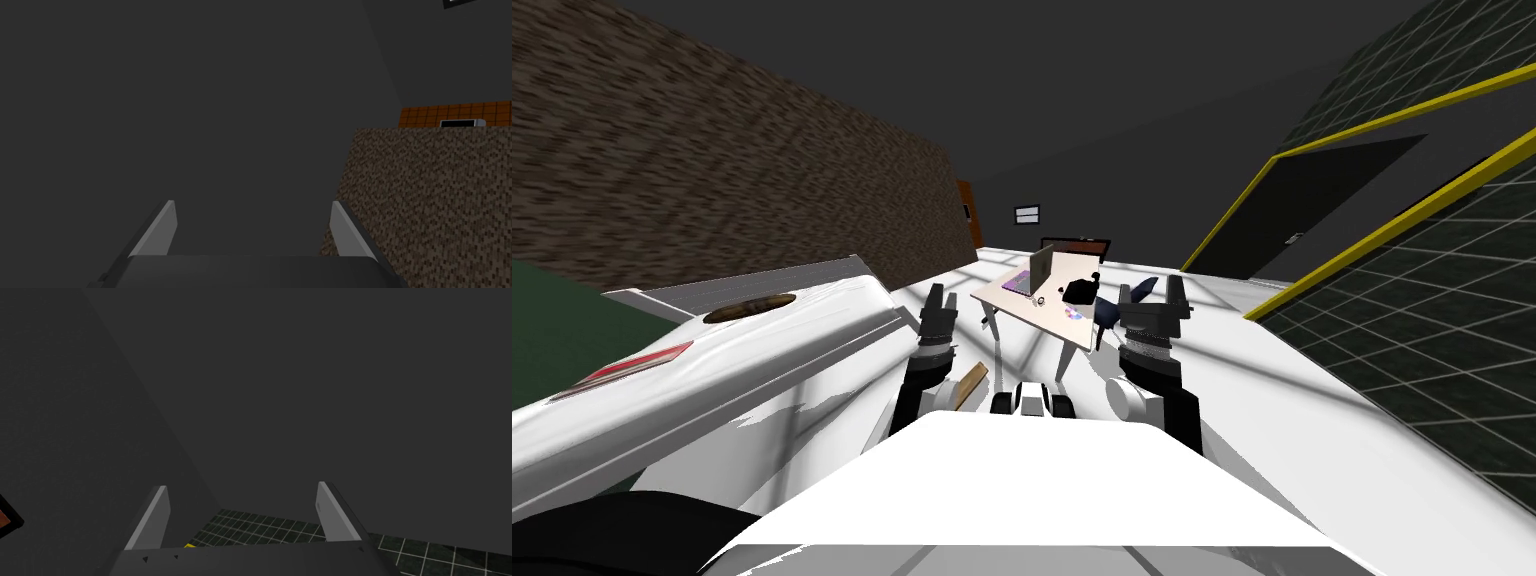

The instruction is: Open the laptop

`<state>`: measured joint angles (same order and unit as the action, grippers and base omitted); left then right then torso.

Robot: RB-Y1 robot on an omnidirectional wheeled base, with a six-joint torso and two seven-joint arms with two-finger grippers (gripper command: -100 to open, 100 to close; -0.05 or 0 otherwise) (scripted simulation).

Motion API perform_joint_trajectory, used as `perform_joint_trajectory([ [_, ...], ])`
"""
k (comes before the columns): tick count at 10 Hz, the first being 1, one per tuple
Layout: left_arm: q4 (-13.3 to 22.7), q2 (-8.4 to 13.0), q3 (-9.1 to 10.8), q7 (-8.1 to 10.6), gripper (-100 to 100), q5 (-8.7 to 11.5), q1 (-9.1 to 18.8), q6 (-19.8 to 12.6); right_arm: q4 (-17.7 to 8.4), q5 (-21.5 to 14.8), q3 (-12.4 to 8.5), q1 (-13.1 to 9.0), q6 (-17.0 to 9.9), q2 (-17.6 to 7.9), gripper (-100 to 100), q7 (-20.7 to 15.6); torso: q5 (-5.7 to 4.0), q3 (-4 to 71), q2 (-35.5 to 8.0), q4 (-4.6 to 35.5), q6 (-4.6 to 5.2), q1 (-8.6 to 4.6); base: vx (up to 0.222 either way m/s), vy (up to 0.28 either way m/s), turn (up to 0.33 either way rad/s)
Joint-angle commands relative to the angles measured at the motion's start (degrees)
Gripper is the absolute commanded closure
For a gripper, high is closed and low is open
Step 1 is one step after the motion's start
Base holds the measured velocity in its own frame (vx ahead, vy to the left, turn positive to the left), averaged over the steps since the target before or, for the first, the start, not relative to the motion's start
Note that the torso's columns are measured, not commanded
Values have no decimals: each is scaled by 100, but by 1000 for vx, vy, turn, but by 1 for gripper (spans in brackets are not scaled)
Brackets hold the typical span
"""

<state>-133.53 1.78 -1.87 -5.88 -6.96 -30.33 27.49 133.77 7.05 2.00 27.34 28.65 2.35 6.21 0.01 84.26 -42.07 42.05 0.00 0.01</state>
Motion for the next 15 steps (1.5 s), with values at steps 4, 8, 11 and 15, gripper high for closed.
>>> perform_joint_trajectory([
  [4, 506, 686, 79, -35, -100, -119, 341, -265, 0, 0, 0, 0, 0, 0, 0, 0, -1, 31, -21, 23, 0, -3, 22, 2, -117],
  [8, 977, 835, 147, -73, -100, -241, 666, -527, 0, 0, 0, 0, 0, 0, 0, 0, 0, 30, -22, 24, -1, -1, 34, 8, -170],
  [11, 1375, 860, 205, -105, -100, -345, 944, -750, 0, 0, 0, 1, 0, 0, 0, 0, -1, 31, -21, 24, -1, -3, 36, 7, -170],
  [15, 1953, 860, 288, -151, -100, -494, 1342, -1071, 0, 0, 0, 1, 0, 0, 0, 0, 0, 30, -23, 24, -1, -1, 36, 12, -192],
])
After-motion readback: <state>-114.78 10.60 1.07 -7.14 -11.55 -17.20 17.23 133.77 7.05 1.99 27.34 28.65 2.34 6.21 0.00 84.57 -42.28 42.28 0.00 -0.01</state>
